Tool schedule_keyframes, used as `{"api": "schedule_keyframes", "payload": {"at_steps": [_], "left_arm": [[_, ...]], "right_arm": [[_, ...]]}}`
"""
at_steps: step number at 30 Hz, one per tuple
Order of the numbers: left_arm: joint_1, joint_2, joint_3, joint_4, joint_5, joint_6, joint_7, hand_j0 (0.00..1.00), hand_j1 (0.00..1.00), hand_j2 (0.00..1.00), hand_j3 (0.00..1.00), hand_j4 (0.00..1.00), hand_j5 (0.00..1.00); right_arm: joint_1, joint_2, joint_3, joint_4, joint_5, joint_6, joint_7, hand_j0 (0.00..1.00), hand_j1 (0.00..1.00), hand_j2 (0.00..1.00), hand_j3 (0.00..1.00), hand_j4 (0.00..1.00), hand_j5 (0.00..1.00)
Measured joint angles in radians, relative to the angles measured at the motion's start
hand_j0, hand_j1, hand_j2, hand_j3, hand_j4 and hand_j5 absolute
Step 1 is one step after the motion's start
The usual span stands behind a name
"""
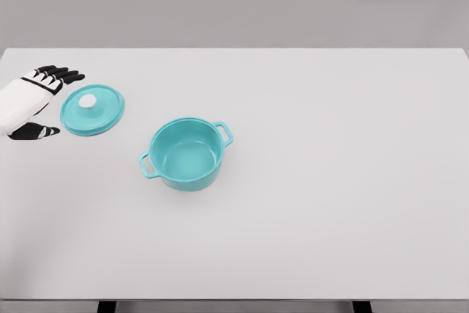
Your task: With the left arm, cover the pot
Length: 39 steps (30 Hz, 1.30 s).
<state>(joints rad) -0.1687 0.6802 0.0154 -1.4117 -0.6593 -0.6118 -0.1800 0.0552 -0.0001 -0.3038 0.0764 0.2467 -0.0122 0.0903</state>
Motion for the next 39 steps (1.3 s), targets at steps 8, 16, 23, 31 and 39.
{"api": "schedule_keyframes", "payload": {"at_steps": [8,16,23,31,39], "left_arm": [[-0.055,0.004,0.000,0.014,0.000,0.000,0.000,1.00,1.00,1.00,1.00,1.00,1.00],[-0.258,0.023,-0.081,0.101,-0.054,0.001,-0.059,0.82,0.82,0.82,0.82,0.82,0.82],[-0.413,0.019,-0.256,0.291,-0.063,0.000,-0.083,0.78,0.78,0.78,0.78,0.78,0.78],[-0.480,-0.019,-0.399,0.463,-0.013,-0.001,-0.086,0.79,0.79,0.79,0.79,0.79,0.79],[-0.491,-0.062,-0.414,0.570,0.005,-0.001,-0.085,0.79,0.79,0.79,0.79,0.79,0.79]], "right_arm": [[0.000,0.000,0.000,0.000,0.000,0.000,0.000,1.00,1.00,1.00,1.00,1.00,1.00],[0.000,0.000,0.000,0.000,0.000,0.000,0.000,1.00,1.00,1.00,1.00,1.00,1.00],[0.000,0.000,0.000,0.000,0.000,0.000,0.000,1.00,1.00,1.00,1.00,1.00,1.00],[0.000,0.000,0.000,0.000,0.000,0.000,0.000,1.00,1.00,1.00,1.00,1.00,1.00],[0.000,0.000,0.000,0.000,0.000,0.000,0.000,1.00,1.00,1.00,1.00,1.00,1.00]]}}
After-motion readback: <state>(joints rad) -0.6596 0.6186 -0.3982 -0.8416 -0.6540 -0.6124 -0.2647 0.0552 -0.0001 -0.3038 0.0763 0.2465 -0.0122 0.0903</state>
